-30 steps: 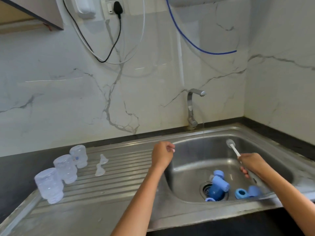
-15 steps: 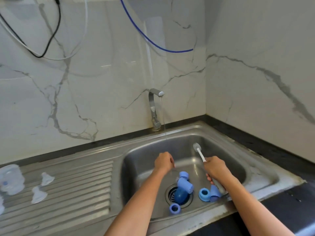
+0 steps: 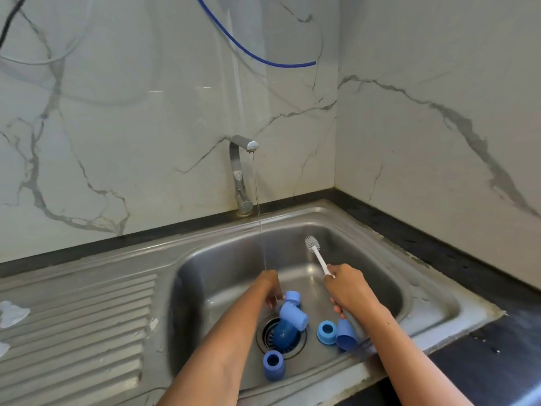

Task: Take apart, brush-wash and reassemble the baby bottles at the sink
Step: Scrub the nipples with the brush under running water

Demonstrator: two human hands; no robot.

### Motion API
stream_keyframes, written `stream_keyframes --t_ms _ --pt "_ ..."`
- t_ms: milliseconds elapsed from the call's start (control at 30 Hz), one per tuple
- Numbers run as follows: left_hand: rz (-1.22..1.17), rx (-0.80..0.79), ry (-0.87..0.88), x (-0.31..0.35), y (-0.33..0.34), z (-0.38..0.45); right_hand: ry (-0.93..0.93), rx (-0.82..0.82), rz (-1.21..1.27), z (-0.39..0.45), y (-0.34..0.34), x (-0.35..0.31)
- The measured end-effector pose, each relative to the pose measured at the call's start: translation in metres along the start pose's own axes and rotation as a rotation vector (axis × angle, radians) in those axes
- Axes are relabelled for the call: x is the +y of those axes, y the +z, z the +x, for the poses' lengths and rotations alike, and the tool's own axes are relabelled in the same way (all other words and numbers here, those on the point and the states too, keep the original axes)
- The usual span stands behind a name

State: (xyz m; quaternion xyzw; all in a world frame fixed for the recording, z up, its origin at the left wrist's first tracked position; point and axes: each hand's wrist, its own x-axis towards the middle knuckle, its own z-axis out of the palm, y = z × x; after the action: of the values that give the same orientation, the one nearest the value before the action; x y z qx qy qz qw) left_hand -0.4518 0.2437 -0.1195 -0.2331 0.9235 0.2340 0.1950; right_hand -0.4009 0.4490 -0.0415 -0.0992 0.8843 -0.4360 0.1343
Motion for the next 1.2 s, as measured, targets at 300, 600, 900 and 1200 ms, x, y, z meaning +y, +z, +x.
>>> stream_keyframes --t_ms 300,600,900,1200 --pt "-0.183 -0.194 -0.180 0.001 0.004 -0.005 -0.020 -0.004 -0.002 0.000 0.000 0.000" --pt "-0.223 -0.031 -0.132 -0.023 -0.019 -0.028 -0.039 -0.019 0.011 -0.001 -0.002 -0.002" --pt "-0.633 0.402 0.017 -0.052 -0.078 -0.117 -0.088 -0.127 0.118 -0.020 -0.007 -0.017" --pt "-1.953 0.270 0.036 -0.039 -0.057 -0.148 -0.096 -0.276 0.348 -0.028 -0.005 -0.024"
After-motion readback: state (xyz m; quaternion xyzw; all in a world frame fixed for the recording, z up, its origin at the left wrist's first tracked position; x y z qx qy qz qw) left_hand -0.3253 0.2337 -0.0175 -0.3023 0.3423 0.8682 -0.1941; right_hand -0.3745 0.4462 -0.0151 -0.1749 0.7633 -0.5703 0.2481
